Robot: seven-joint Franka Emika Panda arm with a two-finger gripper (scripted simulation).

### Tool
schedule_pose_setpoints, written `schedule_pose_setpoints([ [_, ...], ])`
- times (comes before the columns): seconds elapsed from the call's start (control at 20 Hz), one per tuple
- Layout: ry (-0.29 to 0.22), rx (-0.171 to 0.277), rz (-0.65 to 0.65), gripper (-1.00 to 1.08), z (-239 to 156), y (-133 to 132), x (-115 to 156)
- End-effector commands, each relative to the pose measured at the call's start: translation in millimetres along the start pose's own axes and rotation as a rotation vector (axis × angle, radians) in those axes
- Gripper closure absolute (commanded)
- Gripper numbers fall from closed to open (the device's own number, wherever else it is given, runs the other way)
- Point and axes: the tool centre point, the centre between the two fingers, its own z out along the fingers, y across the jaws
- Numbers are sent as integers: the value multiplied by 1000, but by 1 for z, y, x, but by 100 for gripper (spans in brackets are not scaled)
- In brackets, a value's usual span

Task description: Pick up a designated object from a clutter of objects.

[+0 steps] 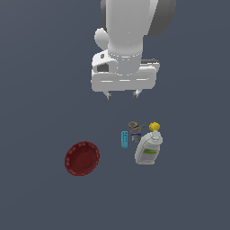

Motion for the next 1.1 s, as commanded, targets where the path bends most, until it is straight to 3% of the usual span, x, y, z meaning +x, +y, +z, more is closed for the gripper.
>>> schedule_pose_setpoints([
  [0.0,-5,5,-6,-92,0,-1,-2],
  [0.55,-3,-2,5,-92,25,-8,9],
  [1.05,1,-14,34,-92,110,-36,33],
])
